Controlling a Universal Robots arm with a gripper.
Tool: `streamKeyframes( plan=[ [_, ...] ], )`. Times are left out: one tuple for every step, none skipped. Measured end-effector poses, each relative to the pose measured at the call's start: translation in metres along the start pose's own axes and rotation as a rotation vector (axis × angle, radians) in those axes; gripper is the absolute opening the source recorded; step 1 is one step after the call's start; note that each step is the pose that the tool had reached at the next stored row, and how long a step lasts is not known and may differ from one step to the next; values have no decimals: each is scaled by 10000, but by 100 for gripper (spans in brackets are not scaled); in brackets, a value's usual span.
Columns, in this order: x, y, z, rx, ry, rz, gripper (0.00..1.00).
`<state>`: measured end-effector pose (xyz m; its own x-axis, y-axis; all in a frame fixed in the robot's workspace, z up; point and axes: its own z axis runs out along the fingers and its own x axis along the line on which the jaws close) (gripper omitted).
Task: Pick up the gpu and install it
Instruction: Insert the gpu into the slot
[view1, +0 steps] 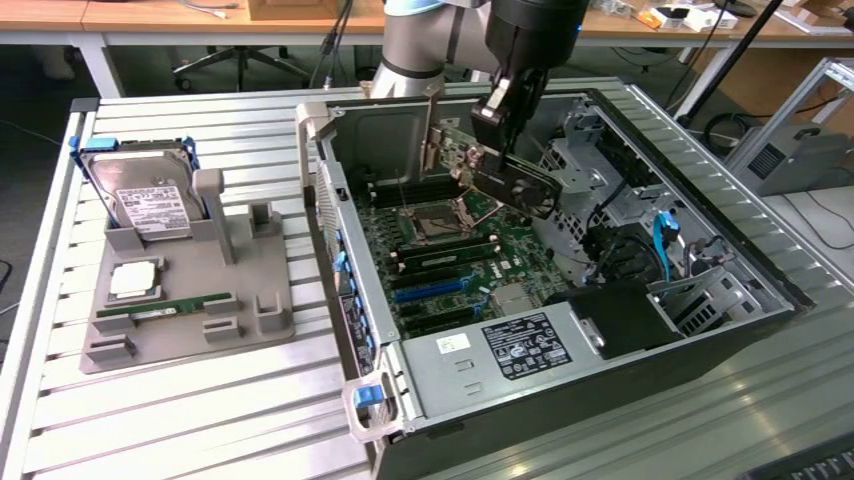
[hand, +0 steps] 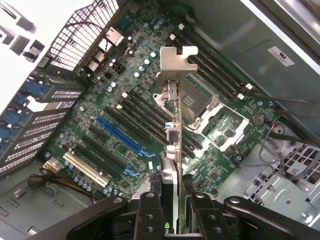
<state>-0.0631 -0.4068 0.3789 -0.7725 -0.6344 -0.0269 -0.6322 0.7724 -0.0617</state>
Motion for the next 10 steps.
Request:
streamKeyframes(
  plan=[
    [0,0,0,-1,-2,-50,27],
    [0,0,1,-2,-6,-103,27],
    [0,0,2,-3,-9,-154,27],
    [0,0,2,-3,-12,-210,27],
    [0,0,2,-4,-14,-260,27],
    [0,0,2,-5,-16,-312,27],
    [0,0,3,-6,-20,-370,27],
    [0,0,3,-7,-23,-437,27],
    [0,0,4,-8,-27,-503,27],
    [0,0,4,-8,-30,-574,27]
  ],
)
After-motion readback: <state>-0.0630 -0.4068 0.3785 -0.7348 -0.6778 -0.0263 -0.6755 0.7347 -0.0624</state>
